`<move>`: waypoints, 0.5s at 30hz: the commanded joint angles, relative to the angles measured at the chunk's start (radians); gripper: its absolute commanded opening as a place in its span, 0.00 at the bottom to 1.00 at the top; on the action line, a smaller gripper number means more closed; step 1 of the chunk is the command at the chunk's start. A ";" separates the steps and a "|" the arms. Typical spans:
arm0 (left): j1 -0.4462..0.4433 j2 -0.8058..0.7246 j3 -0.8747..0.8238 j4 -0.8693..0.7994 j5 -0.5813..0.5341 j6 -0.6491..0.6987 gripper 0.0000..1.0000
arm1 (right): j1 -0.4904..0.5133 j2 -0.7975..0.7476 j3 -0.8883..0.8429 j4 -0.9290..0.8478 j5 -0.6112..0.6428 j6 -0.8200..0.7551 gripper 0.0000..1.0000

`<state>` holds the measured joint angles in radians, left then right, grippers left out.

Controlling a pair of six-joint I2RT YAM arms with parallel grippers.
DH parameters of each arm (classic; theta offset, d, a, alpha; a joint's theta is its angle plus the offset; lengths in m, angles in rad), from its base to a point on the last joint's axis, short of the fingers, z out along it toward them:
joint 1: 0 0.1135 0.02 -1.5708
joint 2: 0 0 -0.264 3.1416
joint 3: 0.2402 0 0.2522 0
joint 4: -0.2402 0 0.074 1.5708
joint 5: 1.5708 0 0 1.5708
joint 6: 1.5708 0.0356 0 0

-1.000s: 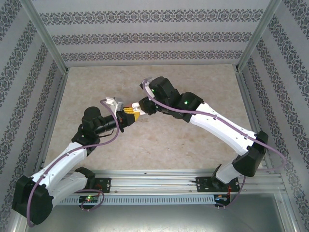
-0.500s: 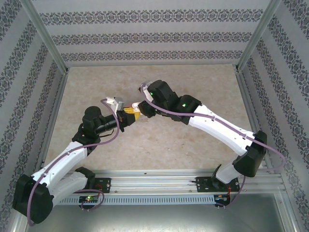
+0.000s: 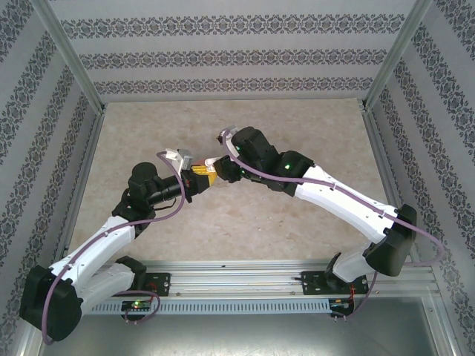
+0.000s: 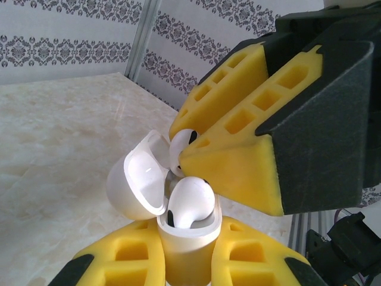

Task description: Insert wireless bluetooth earbuds into charging case

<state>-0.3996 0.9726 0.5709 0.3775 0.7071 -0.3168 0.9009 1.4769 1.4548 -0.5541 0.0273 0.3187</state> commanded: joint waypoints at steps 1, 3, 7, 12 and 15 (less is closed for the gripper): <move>-0.005 -0.004 0.058 0.092 -0.008 -0.019 0.00 | 0.020 0.018 0.016 -0.068 -0.073 0.043 0.30; -0.005 -0.006 0.059 0.089 -0.010 -0.016 0.00 | 0.020 0.026 0.032 -0.086 -0.079 0.058 0.31; -0.006 -0.014 0.057 0.083 -0.012 -0.014 0.00 | 0.020 0.036 0.057 -0.122 -0.078 0.098 0.35; -0.006 -0.022 0.057 0.078 -0.014 -0.010 0.00 | 0.020 0.043 0.088 -0.163 -0.069 0.143 0.39; -0.006 -0.023 0.057 0.077 -0.014 -0.010 0.00 | 0.018 0.047 0.105 -0.183 -0.060 0.160 0.43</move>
<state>-0.3996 0.9680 0.5762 0.3779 0.7074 -0.3195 0.9005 1.5055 1.5330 -0.6556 0.0177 0.4454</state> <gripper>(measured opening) 0.148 0.421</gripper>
